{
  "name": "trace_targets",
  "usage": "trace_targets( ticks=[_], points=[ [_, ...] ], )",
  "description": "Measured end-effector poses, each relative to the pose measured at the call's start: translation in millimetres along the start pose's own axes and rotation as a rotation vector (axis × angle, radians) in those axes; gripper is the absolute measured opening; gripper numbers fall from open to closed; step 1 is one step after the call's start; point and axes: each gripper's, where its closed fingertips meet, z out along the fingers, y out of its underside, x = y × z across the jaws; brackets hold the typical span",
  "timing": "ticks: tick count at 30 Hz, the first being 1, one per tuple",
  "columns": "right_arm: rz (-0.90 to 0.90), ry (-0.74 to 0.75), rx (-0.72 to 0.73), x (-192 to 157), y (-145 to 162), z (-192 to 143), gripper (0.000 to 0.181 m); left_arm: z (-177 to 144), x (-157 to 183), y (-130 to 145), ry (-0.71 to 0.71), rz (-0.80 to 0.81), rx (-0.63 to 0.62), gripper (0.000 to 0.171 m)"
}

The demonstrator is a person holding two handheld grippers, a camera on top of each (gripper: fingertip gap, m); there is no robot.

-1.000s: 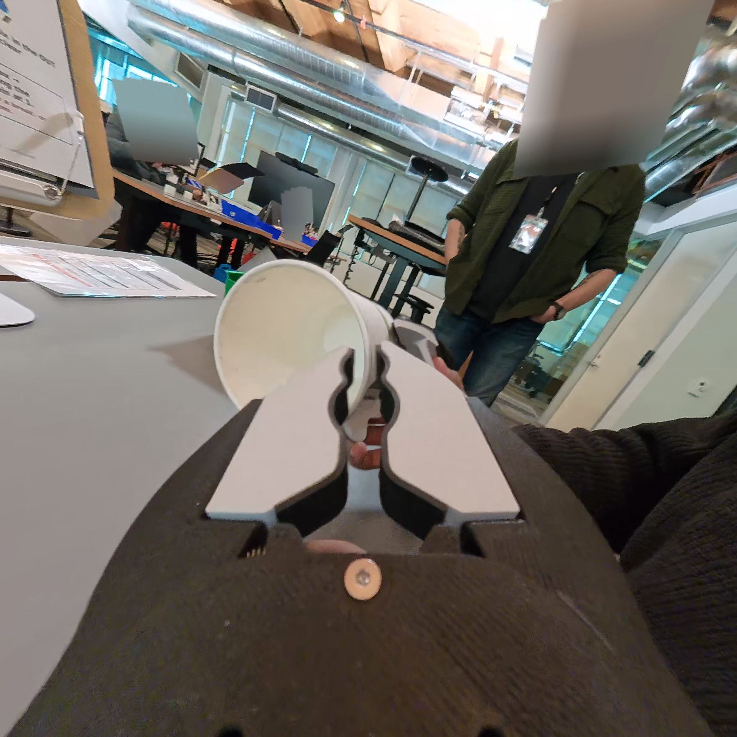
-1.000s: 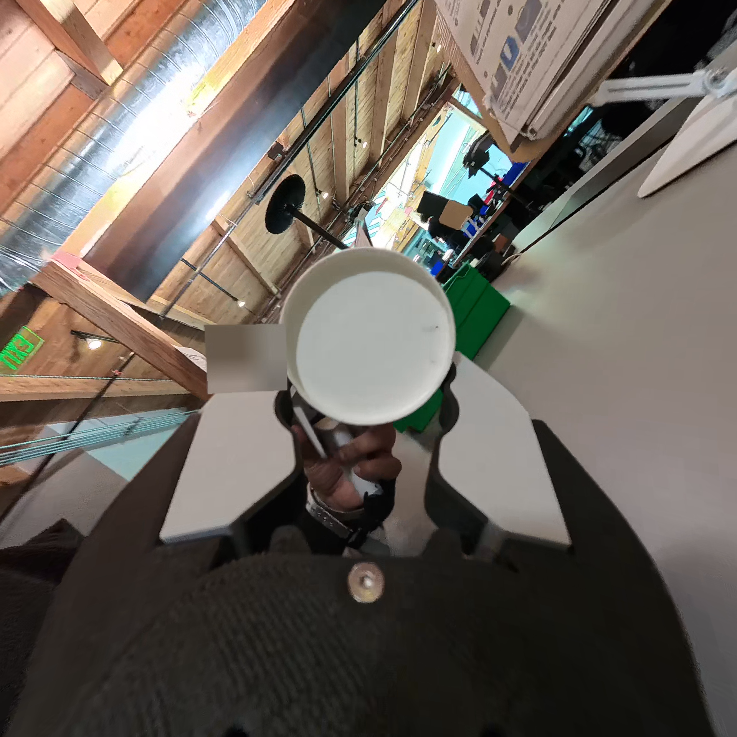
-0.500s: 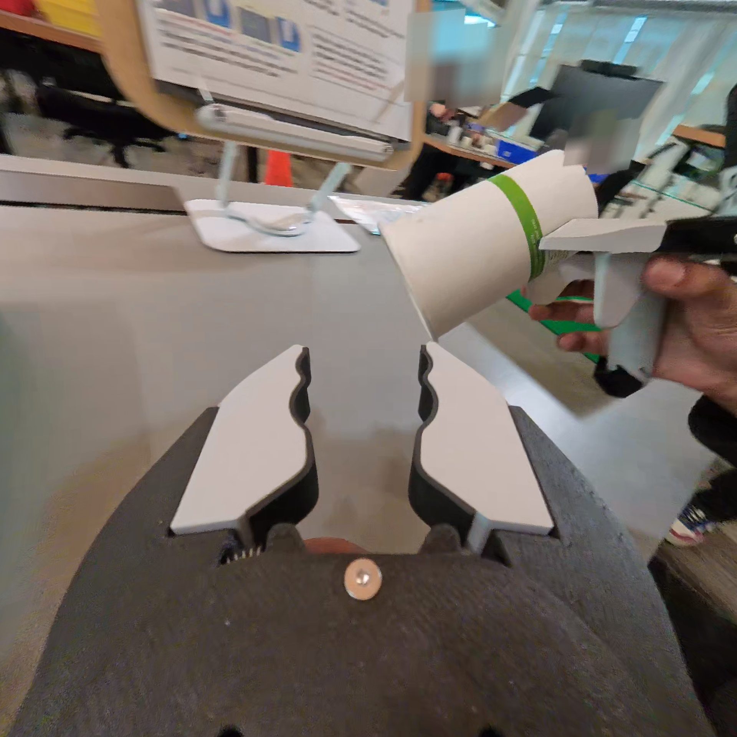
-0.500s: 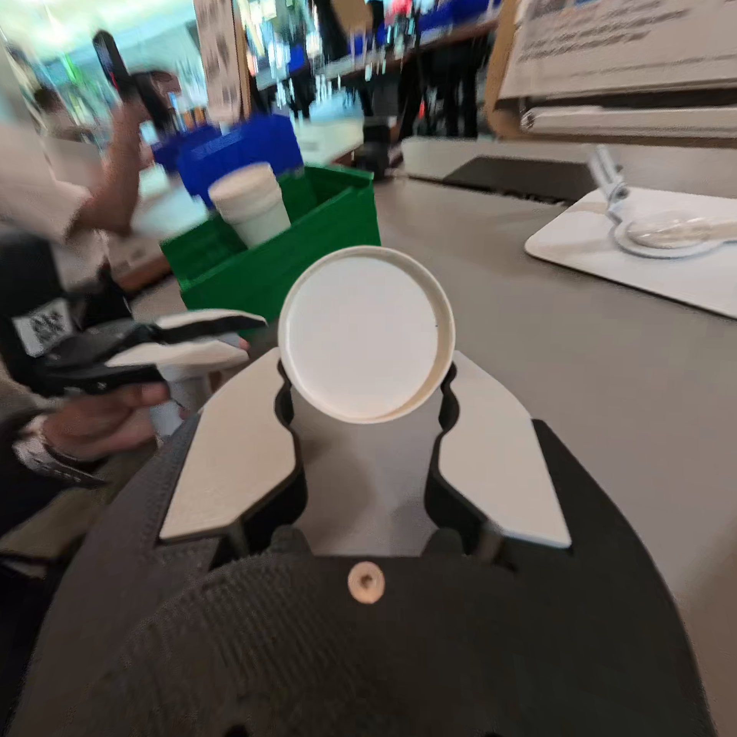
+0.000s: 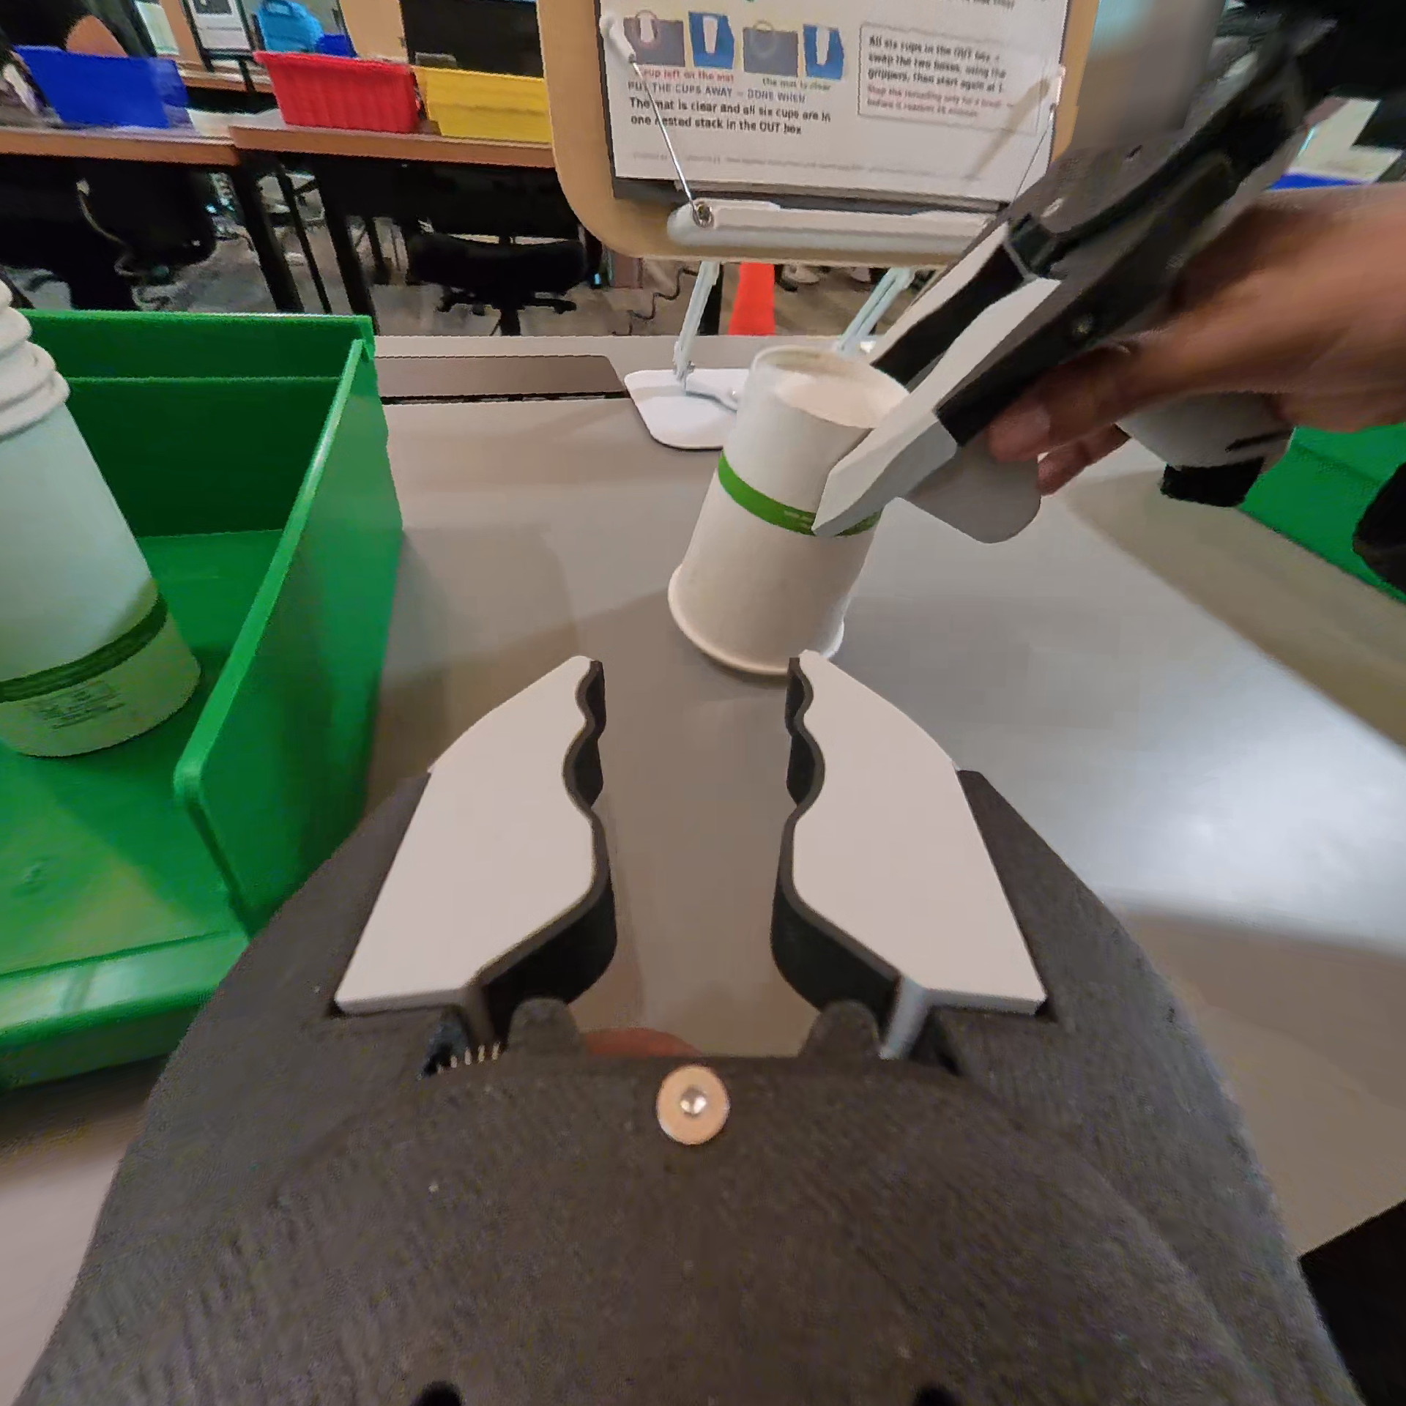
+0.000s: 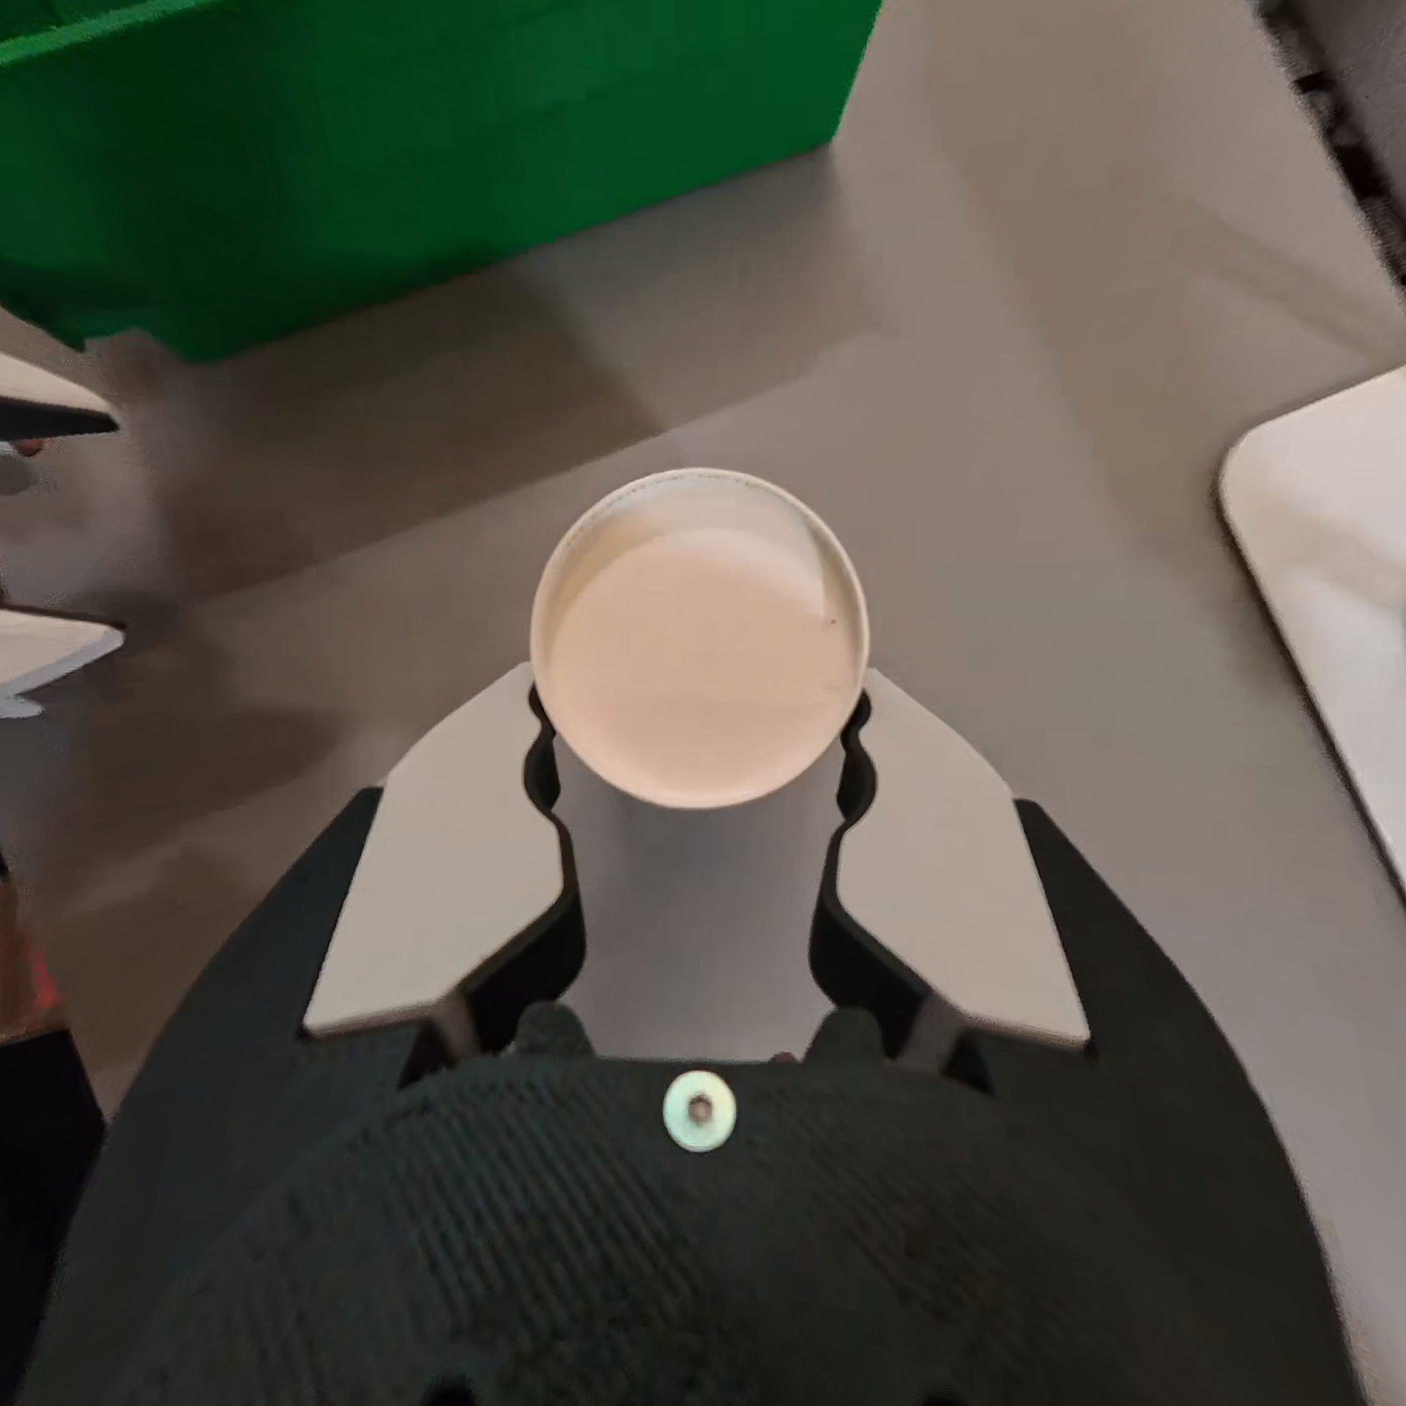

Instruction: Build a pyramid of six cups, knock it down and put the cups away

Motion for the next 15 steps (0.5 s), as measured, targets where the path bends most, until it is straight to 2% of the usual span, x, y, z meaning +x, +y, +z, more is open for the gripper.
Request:
trace_targets(
  ticks=[5, 15],
  points=[
    [0.004, -0.005, -0.009, 0, -8, 13, 0.075, -2, -1, 5, -0.008, 0.042, -0.019, 0.046],
    [0.011, 0.048, 0.016, 8, -10, 21, 0.076, 0, -3, 7, -0.003, -0.008, -0.026, 0.046]
  ],
)
